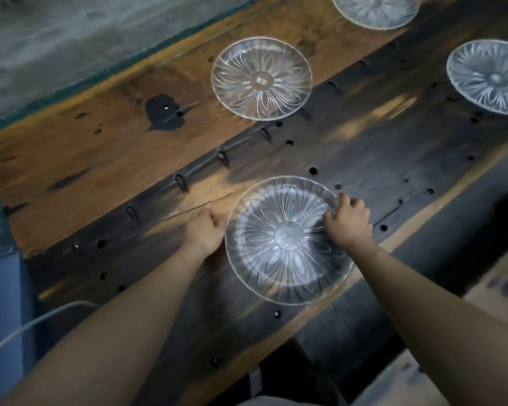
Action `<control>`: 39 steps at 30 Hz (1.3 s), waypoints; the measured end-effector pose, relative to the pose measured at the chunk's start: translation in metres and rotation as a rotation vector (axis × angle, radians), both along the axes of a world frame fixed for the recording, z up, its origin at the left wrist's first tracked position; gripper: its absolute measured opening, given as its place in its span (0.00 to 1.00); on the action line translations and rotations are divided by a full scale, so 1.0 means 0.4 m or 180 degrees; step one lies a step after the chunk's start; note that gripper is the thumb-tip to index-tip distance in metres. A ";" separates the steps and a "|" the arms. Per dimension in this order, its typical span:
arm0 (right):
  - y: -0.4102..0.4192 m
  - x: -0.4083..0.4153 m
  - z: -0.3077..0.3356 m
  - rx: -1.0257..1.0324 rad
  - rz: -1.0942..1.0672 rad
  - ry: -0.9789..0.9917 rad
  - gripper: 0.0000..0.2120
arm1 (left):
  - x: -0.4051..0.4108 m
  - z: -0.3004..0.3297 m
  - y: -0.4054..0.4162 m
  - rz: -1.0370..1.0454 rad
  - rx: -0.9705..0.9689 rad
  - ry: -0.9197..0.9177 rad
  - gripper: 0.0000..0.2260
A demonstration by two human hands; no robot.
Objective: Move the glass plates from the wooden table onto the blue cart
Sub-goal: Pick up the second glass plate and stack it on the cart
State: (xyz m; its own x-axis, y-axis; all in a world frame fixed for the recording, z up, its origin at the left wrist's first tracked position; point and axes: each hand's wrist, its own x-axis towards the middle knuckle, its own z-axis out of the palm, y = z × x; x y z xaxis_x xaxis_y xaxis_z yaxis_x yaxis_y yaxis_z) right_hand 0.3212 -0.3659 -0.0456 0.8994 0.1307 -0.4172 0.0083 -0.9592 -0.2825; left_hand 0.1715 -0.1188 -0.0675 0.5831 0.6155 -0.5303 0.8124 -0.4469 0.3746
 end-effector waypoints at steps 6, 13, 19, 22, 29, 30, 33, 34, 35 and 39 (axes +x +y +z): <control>-0.028 -0.003 -0.052 0.0050 -0.0043 -0.0149 0.21 | 0.008 -0.035 -0.024 0.0647 -0.0383 -0.0194 0.12; -0.047 -0.010 -0.050 0.0171 -0.0342 -0.0005 0.14 | -0.015 -0.036 -0.062 0.0878 -0.0945 -0.0386 0.10; -0.044 -0.009 -0.020 0.0058 -0.0250 0.0144 0.15 | -0.053 -0.016 -0.050 0.0796 -0.0975 -0.0532 0.08; 0.008 -0.017 0.019 0.0151 -0.0023 0.0004 0.18 | -0.087 0.017 -0.014 0.1025 -0.1007 -0.0659 0.06; 0.188 -0.050 0.108 0.0474 0.0481 -0.0138 0.23 | -0.206 0.110 0.113 0.1560 -0.0693 -0.1058 0.05; 0.227 -0.064 0.126 0.0569 0.0623 -0.0179 0.24 | -0.242 0.124 0.142 0.1672 -0.0657 -0.1124 0.05; 0.348 -0.119 0.172 0.0681 0.0980 -0.0317 0.19 | -0.360 0.162 0.222 0.2012 -0.0508 -0.1301 0.06; 0.380 -0.135 0.182 0.0672 0.1041 -0.0335 0.17 | -0.391 0.169 0.241 0.2081 -0.0464 -0.1335 0.06; 0.424 -0.163 0.195 0.0679 0.1166 -0.0350 0.15 | -0.440 0.182 0.265 0.2183 -0.0418 -0.1391 0.06; 0.580 -0.276 0.251 0.0871 0.1508 -0.0303 0.15 | -0.625 0.231 0.338 0.2601 -0.0331 -0.1606 0.08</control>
State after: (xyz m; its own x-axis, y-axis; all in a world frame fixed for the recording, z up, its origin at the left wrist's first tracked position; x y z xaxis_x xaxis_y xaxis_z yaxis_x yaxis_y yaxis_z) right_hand 0.2108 -0.1338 0.0549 0.7478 0.6223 -0.2311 0.4587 -0.7361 -0.4977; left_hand -0.0787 0.0163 0.0248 0.1698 0.8964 -0.4095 0.5903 0.2402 0.7706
